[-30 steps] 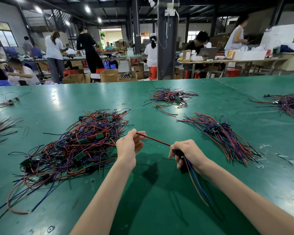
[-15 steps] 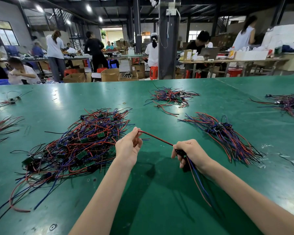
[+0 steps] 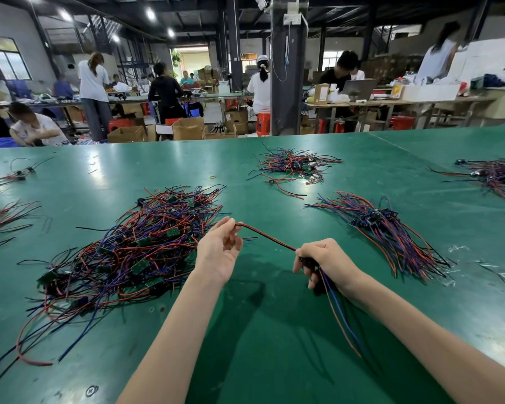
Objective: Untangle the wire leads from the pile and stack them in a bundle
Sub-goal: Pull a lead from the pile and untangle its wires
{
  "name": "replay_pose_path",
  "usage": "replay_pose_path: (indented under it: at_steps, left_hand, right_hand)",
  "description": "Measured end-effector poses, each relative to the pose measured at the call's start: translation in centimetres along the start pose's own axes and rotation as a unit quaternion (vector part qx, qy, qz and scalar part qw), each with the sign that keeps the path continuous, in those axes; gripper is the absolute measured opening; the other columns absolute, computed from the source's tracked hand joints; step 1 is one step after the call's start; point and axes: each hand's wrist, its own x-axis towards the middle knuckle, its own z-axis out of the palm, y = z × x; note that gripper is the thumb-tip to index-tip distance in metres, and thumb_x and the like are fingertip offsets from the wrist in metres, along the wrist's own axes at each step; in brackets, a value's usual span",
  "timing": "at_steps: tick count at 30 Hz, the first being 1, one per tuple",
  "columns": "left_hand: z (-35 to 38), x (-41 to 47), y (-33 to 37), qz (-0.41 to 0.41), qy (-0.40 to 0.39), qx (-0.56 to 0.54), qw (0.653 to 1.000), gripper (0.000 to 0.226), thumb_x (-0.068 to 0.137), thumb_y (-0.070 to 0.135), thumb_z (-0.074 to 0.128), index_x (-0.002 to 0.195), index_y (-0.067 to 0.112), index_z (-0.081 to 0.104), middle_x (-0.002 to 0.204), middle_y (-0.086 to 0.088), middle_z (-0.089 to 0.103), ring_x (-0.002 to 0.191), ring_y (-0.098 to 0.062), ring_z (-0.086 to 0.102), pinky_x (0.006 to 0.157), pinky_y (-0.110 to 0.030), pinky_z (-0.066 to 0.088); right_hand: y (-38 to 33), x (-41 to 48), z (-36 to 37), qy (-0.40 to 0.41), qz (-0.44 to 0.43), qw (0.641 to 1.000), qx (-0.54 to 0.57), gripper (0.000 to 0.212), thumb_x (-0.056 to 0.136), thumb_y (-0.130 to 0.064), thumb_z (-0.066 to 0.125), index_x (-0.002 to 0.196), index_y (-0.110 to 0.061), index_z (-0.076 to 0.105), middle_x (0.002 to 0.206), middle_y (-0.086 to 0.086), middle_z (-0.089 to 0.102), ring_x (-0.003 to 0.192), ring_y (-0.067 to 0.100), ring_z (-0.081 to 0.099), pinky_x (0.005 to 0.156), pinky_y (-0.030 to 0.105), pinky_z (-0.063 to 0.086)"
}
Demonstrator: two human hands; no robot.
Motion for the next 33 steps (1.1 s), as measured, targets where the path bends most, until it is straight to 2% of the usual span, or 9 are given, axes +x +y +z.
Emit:
replay_pose_path:
  at_steps: [3,6,11,14,21,25,27,30,33]
  left_hand:
    - [-0.4,0.2,-0.3,0.124,0.041,0.172,0.976,0.016,0.085,0.005,0.067,0.097,0.012,0.058,0.066,0.004,0.059,0.050,-0.005,0.052,0.055,-0.019,0.046]
    - [-0.5,0.1,-0.2,0.163,0.047,0.209,0.963,0.021,0.084,0.005,0.068,0.098,0.016,0.057,0.059,0.008,0.057,0.049,-0.006,0.049,0.056,-0.020,0.043]
    - [-0.5,0.0,0.7,0.064,0.047,0.070,0.994,0.022,0.085,-0.006,0.061,0.092,0.014,0.055,0.055,-0.001,0.064,0.046,-0.006,0.051,0.047,-0.017,0.044]
    - [-0.7,0.3,0.9,0.006,0.044,0.007,0.999,0.017,0.089,-0.005,0.057,0.090,0.012,0.054,0.050,-0.003,0.063,0.048,-0.008,0.046,0.041,-0.015,0.044]
    - [-0.8,0.3,1.0,-0.026,0.034,-0.018,0.999,0.013,0.090,-0.003,0.056,0.089,0.010,0.055,0.053,-0.006,0.063,0.053,-0.010,0.044,0.043,-0.016,0.047]
    - [-0.9,0.7,0.9,0.144,0.068,0.167,0.973,0.025,0.082,-0.006,0.065,0.098,0.012,0.057,0.069,-0.002,0.058,0.045,-0.003,0.051,0.054,-0.018,0.048]
    - [-0.9,0.5,0.7,0.208,0.073,0.217,0.951,0.028,0.080,-0.005,0.068,0.096,0.014,0.058,0.063,0.003,0.056,0.044,0.001,0.053,0.058,-0.019,0.048]
    - [-0.9,0.5,0.6,0.233,0.075,0.232,0.941,0.029,0.080,-0.005,0.068,0.098,0.013,0.056,0.045,0.013,0.053,0.042,0.002,0.052,0.063,-0.024,0.046]
    - [-0.9,0.4,0.4,0.248,0.072,0.249,0.934,0.028,0.080,-0.003,0.069,0.092,0.019,0.056,0.053,0.007,0.052,0.044,0.001,0.052,0.063,-0.024,0.047]
  right_hand:
    - [0.0,-0.1,-0.2,0.001,0.004,1.000,-0.001,0.036,0.085,-0.009,0.052,0.052,-0.005,0.066,0.045,0.005,0.046,0.034,0.018,0.041,0.041,0.021,0.041]
    - [0.0,-0.2,-0.2,-0.006,0.005,1.000,-0.002,0.036,0.085,-0.009,0.051,0.053,-0.004,0.066,0.046,0.005,0.046,0.034,0.017,0.040,0.041,0.022,0.041]
    - [-0.2,-0.5,0.2,-0.055,-0.011,0.998,-0.014,0.037,0.088,-0.009,0.051,0.055,-0.004,0.067,0.045,0.005,0.047,0.035,0.016,0.041,0.041,0.020,0.042]
    - [-0.2,-0.6,0.8,-0.091,-0.009,0.996,-0.012,0.030,0.080,-0.020,0.055,0.056,-0.006,0.068,0.046,0.005,0.048,0.035,0.017,0.045,0.041,0.018,0.041]
    - [-0.2,-0.5,0.7,-0.112,-0.004,0.994,-0.009,0.030,0.072,-0.027,0.055,0.058,-0.005,0.069,0.046,0.005,0.049,0.037,0.019,0.046,0.042,0.020,0.043]
    - [-0.4,-0.8,0.6,-0.117,0.007,0.993,-0.008,0.029,0.072,-0.027,0.054,0.057,-0.006,0.068,0.046,0.004,0.049,0.036,0.017,0.046,0.041,0.018,0.043]
    - [-0.6,-0.9,0.7,-0.117,0.010,0.993,-0.009,0.029,0.071,-0.027,0.053,0.056,-0.007,0.068,0.044,0.004,0.049,0.036,0.017,0.047,0.041,0.017,0.041]
    - [-0.7,-1.0,0.8,-0.117,0.011,0.993,-0.012,0.030,0.079,-0.022,0.054,0.056,-0.007,0.067,0.043,0.004,0.049,0.035,0.018,0.047,0.041,0.018,0.041]
    - [-0.7,-1.0,0.7,-0.116,0.015,0.993,-0.008,0.037,0.088,-0.013,0.049,0.057,-0.007,0.067,0.044,0.004,0.049,0.036,0.017,0.046,0.043,0.021,0.043]
